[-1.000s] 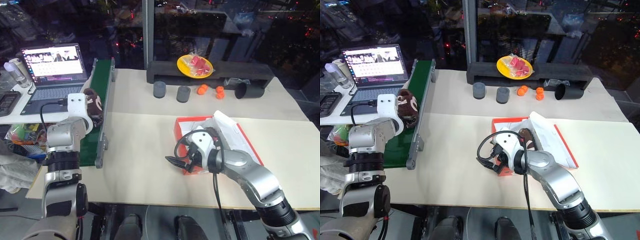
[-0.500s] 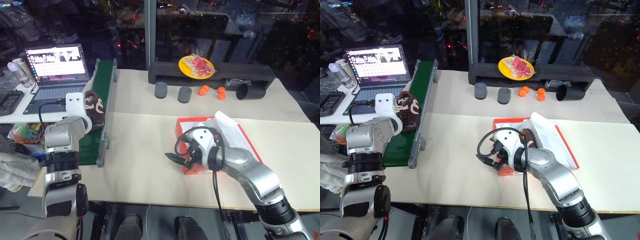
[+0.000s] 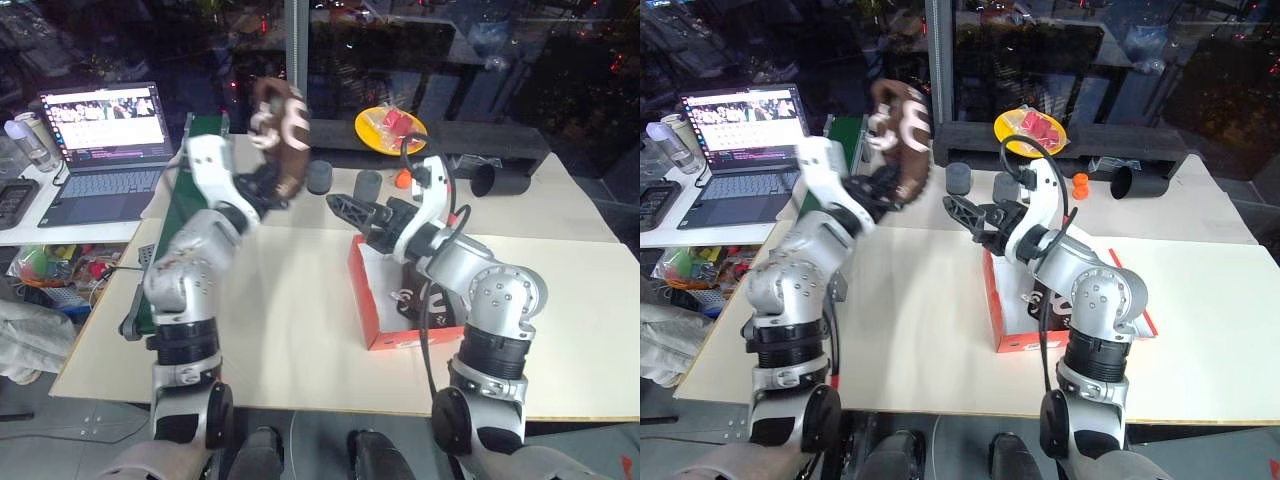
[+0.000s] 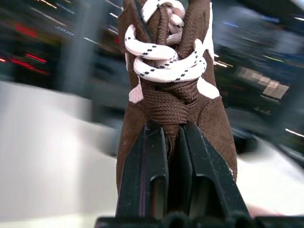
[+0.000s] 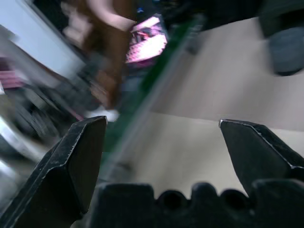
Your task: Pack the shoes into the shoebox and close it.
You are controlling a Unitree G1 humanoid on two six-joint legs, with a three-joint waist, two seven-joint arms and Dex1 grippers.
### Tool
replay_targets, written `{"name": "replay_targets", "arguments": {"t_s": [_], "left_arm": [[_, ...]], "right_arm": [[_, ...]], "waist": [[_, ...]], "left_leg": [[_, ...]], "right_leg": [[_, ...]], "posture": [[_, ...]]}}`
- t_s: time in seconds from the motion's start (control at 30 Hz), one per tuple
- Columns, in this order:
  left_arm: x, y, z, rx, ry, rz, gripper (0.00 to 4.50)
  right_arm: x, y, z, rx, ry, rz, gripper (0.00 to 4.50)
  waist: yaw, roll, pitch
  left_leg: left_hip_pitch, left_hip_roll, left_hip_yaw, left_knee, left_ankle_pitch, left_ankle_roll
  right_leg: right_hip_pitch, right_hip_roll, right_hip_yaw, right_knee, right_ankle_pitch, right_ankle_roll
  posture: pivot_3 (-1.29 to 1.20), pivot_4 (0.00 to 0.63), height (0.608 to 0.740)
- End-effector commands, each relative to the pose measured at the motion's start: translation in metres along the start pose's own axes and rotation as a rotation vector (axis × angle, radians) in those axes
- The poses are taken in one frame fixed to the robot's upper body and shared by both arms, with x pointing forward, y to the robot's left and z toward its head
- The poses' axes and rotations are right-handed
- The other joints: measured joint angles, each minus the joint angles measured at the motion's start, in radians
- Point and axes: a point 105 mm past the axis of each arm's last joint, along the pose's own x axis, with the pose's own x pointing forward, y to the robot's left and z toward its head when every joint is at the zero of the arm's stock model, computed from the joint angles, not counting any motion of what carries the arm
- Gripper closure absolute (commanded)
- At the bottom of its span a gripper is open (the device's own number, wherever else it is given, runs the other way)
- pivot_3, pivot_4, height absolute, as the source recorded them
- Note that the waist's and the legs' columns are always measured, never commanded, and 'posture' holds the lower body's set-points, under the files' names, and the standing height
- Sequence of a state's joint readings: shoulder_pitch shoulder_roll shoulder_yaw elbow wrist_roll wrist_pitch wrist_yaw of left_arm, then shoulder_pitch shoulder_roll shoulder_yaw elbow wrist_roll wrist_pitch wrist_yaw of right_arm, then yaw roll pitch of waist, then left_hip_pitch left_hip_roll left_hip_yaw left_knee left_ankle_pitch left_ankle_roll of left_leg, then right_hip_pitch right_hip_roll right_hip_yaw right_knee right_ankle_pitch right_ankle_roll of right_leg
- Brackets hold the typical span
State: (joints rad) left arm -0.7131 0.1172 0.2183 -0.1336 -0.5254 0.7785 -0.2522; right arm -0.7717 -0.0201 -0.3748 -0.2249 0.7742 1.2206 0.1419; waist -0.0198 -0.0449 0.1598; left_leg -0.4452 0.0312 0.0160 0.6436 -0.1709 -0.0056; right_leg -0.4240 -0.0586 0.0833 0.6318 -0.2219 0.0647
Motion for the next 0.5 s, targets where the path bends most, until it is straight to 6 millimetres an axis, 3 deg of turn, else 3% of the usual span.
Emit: {"name": "replay_targets", "arguments": {"t_s": [0.03,0.2,0.37,0.5], "left_arm": [[-0.004,-0.039,0.012,0.01,-0.022,-0.18,4.44],[-0.008,-0.061,0.004,-0.001,0.024,-0.291,4.44],[-0.009,-0.063,-0.003,0.013,0.058,-0.31,4.44],[-0.009,-0.06,-0.004,0.045,0.062,-0.296,4.49]], "right_arm": [[-0.003,0.003,0.016,0.028,-0.043,0.004,0.0],[-0.004,0.003,0.028,0.033,-0.085,-0.013,0.0],[-0.009,-0.006,0.04,0.062,-0.151,-0.06,0.0],[-0.012,-0.007,0.043,0.056,-0.171,-0.078,0.96]], "waist": [[-0.002,0.0,0.0],[-0.014,0.001,0.0],[-0.026,0.001,0.0],[-0.026,0.002,0.0]], "left_leg": [[0.0,0.0,0.0,0.0,0.0,0.0],[0.001,0.0,0.0,0.001,0.0,0.0],[0.001,0.0,0.0,0.001,0.0,0.0],[0.001,0.0,0.0,0.001,0.0,0.0]], "right_leg": [[0.0,0.0,0.0,-0.001,0.0,0.0],[0.0,0.001,0.0,-0.002,0.0,0.0],[0.0,0.001,0.0,-0.002,0.0,0.0],[0.0,0.001,0.0,-0.002,-0.001,0.0]], "posture": [[0.0,0.15,0.74],[0.0,0.15,0.74],[0.0,0.15,0.74],[0.0,0.15,0.74]]}}
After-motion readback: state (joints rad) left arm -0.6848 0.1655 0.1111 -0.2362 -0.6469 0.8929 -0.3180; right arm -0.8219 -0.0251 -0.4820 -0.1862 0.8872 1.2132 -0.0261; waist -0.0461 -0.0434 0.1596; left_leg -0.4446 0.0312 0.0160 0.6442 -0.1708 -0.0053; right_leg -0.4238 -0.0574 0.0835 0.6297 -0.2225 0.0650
